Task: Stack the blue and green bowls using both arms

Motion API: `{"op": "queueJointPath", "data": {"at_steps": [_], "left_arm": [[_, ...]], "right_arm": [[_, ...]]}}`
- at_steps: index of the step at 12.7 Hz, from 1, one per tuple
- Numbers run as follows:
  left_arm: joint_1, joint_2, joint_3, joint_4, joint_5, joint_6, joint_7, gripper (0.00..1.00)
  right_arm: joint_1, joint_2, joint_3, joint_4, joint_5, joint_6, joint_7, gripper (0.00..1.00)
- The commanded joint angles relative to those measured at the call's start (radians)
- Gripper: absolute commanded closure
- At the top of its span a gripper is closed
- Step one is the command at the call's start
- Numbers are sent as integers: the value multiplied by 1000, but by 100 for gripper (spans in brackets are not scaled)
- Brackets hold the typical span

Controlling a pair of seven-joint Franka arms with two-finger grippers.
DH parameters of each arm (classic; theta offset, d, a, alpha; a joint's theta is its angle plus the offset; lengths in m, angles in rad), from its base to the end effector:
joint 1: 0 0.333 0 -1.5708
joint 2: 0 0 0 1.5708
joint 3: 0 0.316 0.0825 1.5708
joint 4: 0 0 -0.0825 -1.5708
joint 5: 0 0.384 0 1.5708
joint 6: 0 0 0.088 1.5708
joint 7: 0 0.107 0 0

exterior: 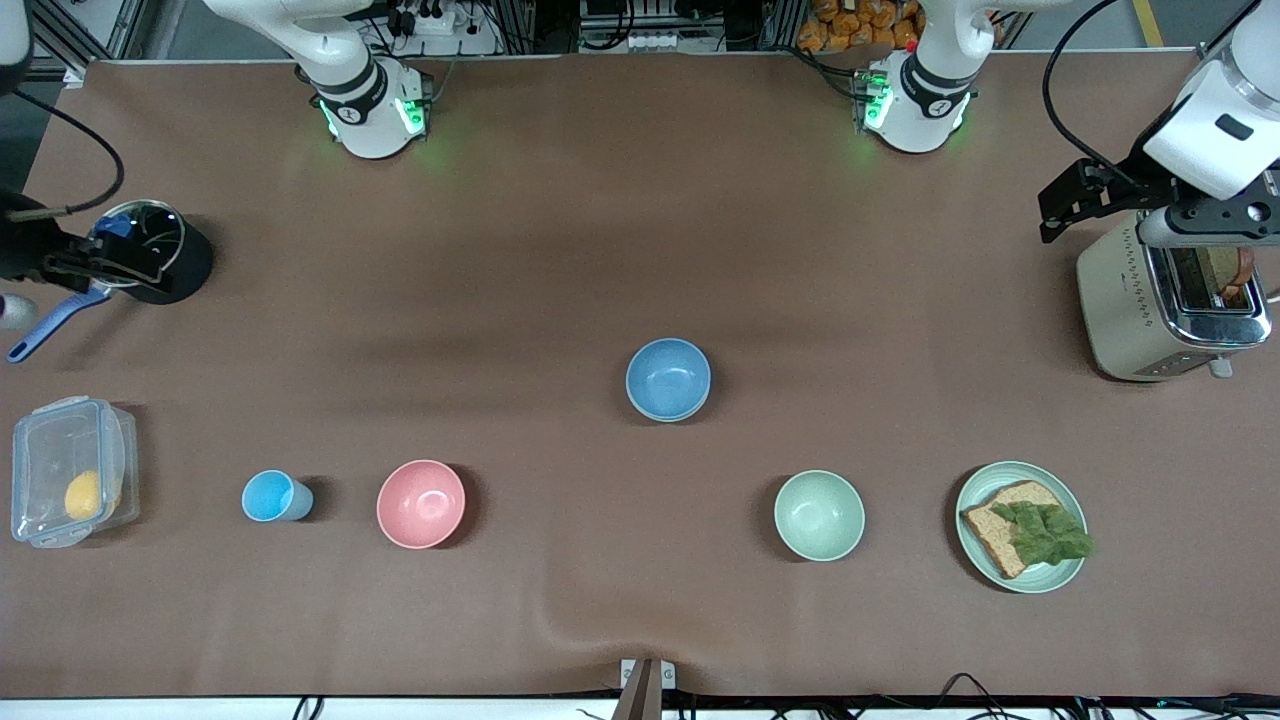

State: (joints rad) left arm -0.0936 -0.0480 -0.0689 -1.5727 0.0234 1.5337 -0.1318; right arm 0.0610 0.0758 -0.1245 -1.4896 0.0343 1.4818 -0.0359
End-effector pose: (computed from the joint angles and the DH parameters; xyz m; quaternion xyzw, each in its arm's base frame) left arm 0.5292 -0.0852 0.6465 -0.9998 0.0148 -0.0064 0.0125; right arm 0.5676 -0.0293 0.6128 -0.9990 0.0130 0.0408 0.0145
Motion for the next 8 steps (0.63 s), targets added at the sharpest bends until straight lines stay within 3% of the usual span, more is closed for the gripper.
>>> {"op": "queueJointPath", "data": {"at_steps": [1,8], "left_arm": [[43,-4,3,11,4,-12,29,0],[71,13,1,37,1,-20,29,0]], "right_arm": [[-53,-17,60,20,-43,-26,1,0],[-44,-13,62,32,-65,-14,16,0]]}}
